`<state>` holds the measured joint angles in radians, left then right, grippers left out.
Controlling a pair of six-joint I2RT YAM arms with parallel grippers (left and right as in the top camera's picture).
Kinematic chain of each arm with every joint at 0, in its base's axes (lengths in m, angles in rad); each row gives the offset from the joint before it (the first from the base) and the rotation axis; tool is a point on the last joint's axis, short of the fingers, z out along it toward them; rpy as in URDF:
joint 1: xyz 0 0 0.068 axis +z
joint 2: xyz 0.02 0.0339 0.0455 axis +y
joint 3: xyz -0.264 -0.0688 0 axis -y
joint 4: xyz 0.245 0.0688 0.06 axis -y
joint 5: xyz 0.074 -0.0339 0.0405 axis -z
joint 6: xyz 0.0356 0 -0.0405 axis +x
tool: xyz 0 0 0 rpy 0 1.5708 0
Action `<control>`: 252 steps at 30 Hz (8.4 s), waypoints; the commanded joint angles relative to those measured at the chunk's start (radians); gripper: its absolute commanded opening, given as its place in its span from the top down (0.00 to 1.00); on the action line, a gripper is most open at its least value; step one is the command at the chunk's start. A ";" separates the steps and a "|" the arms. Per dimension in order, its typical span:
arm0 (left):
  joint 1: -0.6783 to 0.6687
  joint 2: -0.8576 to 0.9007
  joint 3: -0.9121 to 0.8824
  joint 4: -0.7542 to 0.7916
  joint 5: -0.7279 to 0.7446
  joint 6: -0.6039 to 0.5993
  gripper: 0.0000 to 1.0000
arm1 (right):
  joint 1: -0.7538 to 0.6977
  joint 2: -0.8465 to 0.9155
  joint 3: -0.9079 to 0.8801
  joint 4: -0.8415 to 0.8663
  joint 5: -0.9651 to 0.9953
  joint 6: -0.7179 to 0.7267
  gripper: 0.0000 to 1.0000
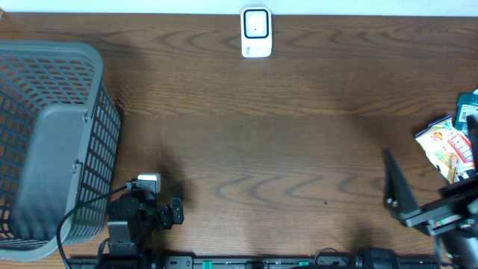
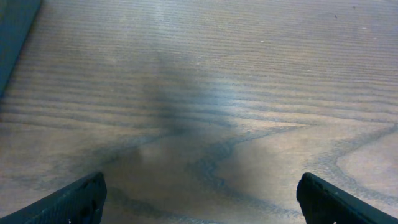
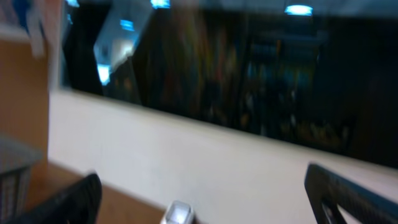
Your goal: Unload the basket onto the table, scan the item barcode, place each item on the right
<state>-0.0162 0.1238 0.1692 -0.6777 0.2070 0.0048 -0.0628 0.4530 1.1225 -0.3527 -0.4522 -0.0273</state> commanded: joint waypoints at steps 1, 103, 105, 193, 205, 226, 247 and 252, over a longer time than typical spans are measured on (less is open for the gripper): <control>0.000 -0.002 -0.006 -0.012 0.002 0.010 0.02 | 0.021 -0.096 -0.180 0.117 0.005 0.016 0.01; 0.000 -0.002 -0.006 -0.011 0.002 0.010 0.02 | 0.042 -0.448 -1.117 0.285 0.357 -0.098 0.01; 0.000 -0.002 -0.006 -0.012 0.002 0.010 0.02 | 0.042 -0.448 -1.117 0.285 0.357 -0.097 0.01; 0.006 -0.120 -0.141 0.560 -0.148 -0.036 0.02 | 0.042 -0.448 -1.117 0.285 0.357 -0.098 0.01; 0.006 -0.120 -0.141 0.560 -0.148 -0.036 0.02 | 0.042 -0.448 -1.117 0.285 0.357 -0.097 0.01; 0.006 -0.120 -0.141 0.560 -0.148 -0.036 0.02 | 0.042 -0.448 -1.117 0.285 0.357 -0.097 0.01; 0.006 -0.120 -0.141 0.560 -0.148 -0.036 0.02 | 0.042 -0.448 -1.117 0.285 0.357 -0.097 0.01; 0.006 -0.120 -0.141 0.560 -0.148 -0.036 0.02 | 0.042 -0.448 -1.117 0.285 0.357 -0.097 0.01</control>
<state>-0.0151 0.0109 0.0570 -0.1108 0.0635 -0.0261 -0.0238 0.0109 0.0063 -0.0635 -0.0998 -0.1242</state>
